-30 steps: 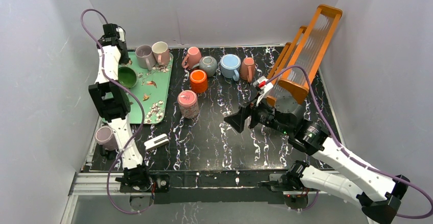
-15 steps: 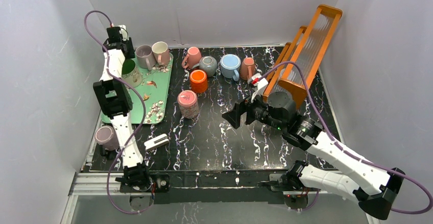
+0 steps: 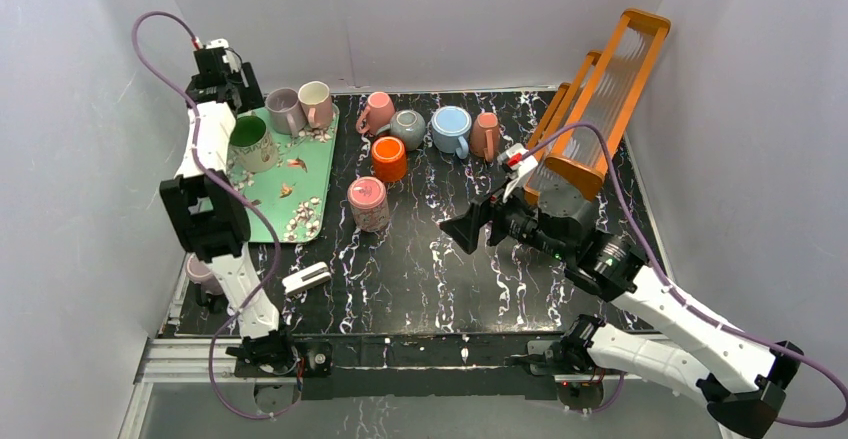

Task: Turn the mug right side up
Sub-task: Place the cup on the tray.

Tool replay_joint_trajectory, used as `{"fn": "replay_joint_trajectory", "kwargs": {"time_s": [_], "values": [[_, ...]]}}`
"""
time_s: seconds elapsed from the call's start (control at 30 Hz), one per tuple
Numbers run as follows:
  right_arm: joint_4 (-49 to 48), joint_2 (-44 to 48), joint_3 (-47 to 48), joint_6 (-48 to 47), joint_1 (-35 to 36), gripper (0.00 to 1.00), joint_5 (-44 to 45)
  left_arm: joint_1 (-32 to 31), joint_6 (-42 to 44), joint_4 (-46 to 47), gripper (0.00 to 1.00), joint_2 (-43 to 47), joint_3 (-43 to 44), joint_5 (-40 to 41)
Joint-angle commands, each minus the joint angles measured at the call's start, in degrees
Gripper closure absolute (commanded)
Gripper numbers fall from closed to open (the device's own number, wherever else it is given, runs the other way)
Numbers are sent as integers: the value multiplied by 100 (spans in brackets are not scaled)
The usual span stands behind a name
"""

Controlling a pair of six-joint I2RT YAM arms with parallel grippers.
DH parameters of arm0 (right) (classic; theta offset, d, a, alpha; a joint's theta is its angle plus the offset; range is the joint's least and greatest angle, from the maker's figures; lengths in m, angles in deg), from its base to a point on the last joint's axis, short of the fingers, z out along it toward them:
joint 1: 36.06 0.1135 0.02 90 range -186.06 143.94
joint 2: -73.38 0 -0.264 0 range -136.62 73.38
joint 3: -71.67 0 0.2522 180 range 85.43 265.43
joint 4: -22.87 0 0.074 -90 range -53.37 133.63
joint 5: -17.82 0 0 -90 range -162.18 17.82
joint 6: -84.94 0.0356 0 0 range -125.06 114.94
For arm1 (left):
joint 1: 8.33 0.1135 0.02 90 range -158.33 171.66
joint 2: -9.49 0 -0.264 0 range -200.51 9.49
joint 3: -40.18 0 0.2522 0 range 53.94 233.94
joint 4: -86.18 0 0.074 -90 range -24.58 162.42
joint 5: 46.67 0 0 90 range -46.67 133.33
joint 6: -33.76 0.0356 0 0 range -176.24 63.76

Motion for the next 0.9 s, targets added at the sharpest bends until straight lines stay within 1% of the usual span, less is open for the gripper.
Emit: {"fn": "replay_joint_trajectory", "kwargs": {"time_s": [0.0,0.03,0.1,0.13,0.23,0.27,0.37,0.43,0.47,0.63,0.87], "values": [[-86,277,120,30,4,1,-29,-28,-200,-127,28,1259,-679,495],[-56,320,96,48,3,1,-28,-28,-252,-222,30,1422,-878,557],[-20,416,65,96,6,1,-52,-28,-368,-369,36,1769,-1319,616],[3,465,45,114,8,1,-69,-28,-427,-369,39,2048,-1698,583],[29,601,-7,169,2,1,-75,-30,-593,-70,54,2656,-2609,371],[60,626,1,175,0,1,-75,-28,-671,34,58,2823,-2881,364],[154,670,47,179,3,1,-75,-27,-868,474,61,3153,-3611,439],[189,696,46,179,4,1,-75,-27,-1023,779,62,3196,-3968,413],[194,707,37,183,4,1,-221,-29,-1078,940,63,3169,-4100,376],[152,745,-54,253,8,1,-277,-28,-1237,1524,66,2797,-4235,470],[96,696,19,263,0,1,-296,-28,-1170,2012,67,2111,-3882,706]]}}
